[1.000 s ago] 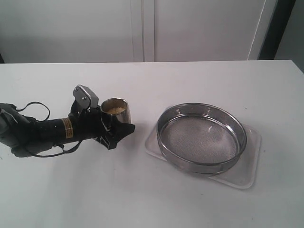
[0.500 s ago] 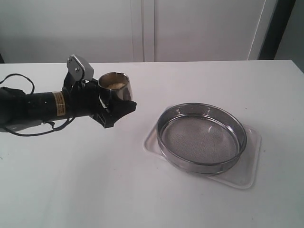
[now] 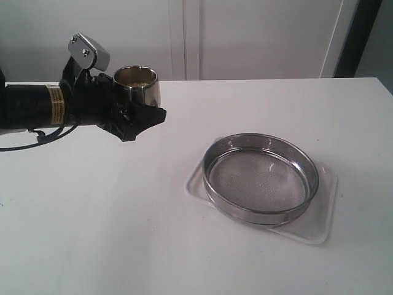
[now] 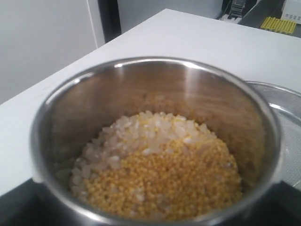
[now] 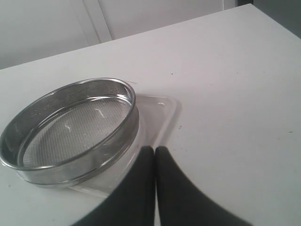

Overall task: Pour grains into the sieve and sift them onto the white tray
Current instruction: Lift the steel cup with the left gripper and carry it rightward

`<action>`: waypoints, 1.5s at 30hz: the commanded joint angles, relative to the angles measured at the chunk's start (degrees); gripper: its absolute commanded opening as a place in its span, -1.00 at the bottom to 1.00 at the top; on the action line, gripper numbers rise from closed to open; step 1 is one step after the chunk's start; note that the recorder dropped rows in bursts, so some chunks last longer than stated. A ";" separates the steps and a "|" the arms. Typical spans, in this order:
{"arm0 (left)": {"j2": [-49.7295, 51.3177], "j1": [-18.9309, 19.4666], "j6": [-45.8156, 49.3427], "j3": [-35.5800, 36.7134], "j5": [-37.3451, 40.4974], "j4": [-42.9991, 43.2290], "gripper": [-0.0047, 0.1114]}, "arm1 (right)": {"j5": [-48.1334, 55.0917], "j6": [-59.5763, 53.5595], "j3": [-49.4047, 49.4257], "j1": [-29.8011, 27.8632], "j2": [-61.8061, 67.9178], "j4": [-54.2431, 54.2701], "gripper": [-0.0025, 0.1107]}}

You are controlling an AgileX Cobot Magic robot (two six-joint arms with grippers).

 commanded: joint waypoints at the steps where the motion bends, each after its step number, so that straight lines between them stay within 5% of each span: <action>1: -4.47 -3.86 -3.49 -0.12 7.75 3.30 -0.92 | -0.72 0.14 0.32 -0.11 -0.25 0.00 -0.96; 15: -6.18 -15.60 -4.76 -0.12 23.46 3.17 -0.92 | -0.72 0.14 0.32 -0.11 -0.25 0.00 -0.96; 34: -4.86 -18.92 -6.60 -9.42 35.34 10.69 -0.92 | -0.72 0.14 0.32 -0.11 -0.25 0.00 -0.96; 39: -1.12 -18.92 -18.38 -13.76 35.00 24.56 -0.92 | -0.72 0.14 0.32 -0.11 -0.25 0.00 -0.96; 45: 2.51 -19.05 -20.42 -16.84 33.92 24.74 -0.92 | -0.72 0.14 0.32 -0.11 -0.25 0.00 -0.96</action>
